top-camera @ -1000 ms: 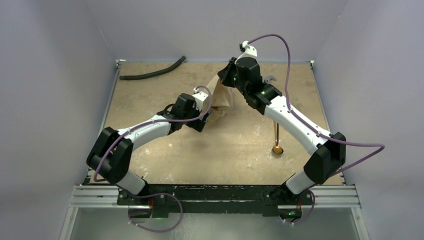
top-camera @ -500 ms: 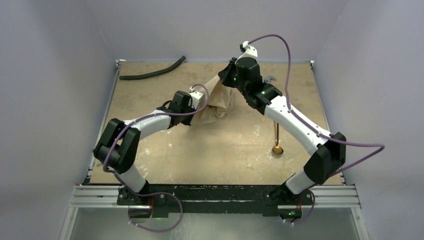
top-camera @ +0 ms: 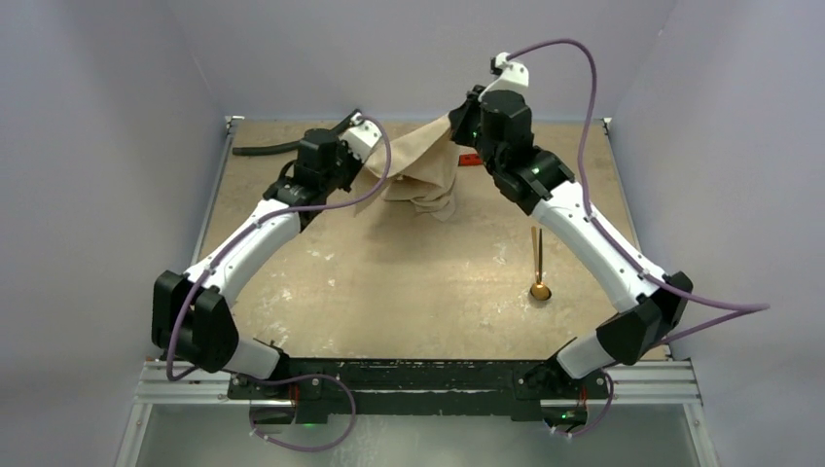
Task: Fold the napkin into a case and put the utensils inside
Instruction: Pick up the flattened napkin from the center of the board.
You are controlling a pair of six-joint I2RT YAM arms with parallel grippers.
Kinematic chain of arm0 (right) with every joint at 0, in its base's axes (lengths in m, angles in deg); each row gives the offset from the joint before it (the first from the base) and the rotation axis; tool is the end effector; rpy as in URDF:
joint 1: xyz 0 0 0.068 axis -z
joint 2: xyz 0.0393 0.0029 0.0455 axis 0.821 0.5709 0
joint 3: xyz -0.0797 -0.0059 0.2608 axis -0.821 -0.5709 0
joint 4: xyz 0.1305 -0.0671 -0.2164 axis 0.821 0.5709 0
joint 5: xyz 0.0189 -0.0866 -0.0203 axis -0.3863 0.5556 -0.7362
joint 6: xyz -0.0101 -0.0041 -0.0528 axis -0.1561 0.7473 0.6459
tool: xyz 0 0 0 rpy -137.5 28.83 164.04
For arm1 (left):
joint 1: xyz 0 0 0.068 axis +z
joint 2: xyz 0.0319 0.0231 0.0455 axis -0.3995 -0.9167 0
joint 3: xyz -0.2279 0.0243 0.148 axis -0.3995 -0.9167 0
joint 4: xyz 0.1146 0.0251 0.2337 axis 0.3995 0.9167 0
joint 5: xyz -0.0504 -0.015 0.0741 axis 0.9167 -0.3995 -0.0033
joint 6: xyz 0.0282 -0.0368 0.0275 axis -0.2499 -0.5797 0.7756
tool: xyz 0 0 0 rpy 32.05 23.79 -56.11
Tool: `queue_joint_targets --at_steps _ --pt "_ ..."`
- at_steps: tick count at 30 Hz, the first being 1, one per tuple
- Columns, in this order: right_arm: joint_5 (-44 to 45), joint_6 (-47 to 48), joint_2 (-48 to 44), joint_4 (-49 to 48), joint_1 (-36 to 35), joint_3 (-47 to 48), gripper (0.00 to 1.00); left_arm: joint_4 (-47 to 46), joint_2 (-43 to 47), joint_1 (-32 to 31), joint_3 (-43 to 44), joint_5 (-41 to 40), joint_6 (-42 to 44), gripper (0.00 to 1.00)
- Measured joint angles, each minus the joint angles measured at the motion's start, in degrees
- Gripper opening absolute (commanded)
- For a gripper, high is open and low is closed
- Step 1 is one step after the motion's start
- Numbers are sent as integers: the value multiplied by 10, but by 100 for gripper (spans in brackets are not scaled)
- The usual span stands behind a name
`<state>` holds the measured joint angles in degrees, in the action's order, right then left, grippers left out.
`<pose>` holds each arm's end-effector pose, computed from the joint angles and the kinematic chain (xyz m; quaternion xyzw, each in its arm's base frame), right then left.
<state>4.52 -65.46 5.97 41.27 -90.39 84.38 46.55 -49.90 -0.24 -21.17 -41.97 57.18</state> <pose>0.2947 0.1917 0.4504 0.0944 0.7316 0.2374 0.6321 0.3129 -0.1359 0.3109 0.2917 0.8049 -0.0060 0.5167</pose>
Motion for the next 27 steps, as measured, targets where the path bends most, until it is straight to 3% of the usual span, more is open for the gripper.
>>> queue_joint_targets --at_steps 7,14,21,27 --pt "43 57 -47 20 0 56 0 30 27 12 82 -4 89 0" --pt "67 96 -78 54 0 129 0 122 29 12 247 14 154 0" --pt "42 101 -134 96 -1 155 0 192 56 9 394 42 170 0" --pt "3 92 -179 136 -4 158 0 305 69 4 520 88 181 0"
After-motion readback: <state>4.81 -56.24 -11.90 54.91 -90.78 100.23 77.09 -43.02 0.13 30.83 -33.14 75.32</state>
